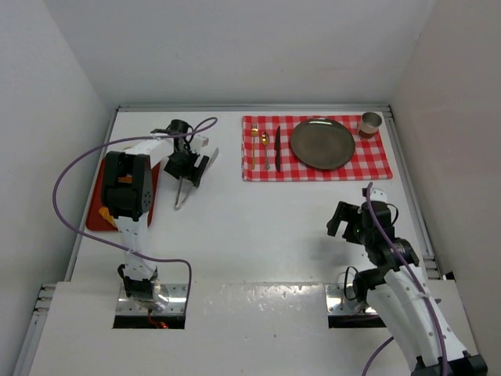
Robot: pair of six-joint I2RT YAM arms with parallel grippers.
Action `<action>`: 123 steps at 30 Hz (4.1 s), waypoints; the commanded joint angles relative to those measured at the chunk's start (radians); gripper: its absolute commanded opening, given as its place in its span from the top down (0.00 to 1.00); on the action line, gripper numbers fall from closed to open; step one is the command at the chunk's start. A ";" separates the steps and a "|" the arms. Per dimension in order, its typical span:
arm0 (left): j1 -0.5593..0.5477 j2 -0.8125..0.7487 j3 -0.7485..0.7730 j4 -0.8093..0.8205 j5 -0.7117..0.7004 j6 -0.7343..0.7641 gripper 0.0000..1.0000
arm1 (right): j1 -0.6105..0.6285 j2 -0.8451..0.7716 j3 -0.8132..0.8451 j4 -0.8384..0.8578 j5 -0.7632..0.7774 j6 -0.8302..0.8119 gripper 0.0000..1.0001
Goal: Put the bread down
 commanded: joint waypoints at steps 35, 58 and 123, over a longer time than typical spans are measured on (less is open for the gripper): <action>0.409 -0.315 0.536 -0.492 0.016 0.015 0.45 | -0.003 0.045 -0.037 0.247 -0.031 -0.101 0.00; 0.659 -0.371 0.351 -0.457 0.139 0.004 0.44 | 0.000 0.060 -0.042 0.164 -0.102 -0.138 0.00; 0.709 -0.244 0.180 -0.343 0.151 0.014 0.43 | 0.000 0.024 0.067 0.015 -0.126 -0.078 0.01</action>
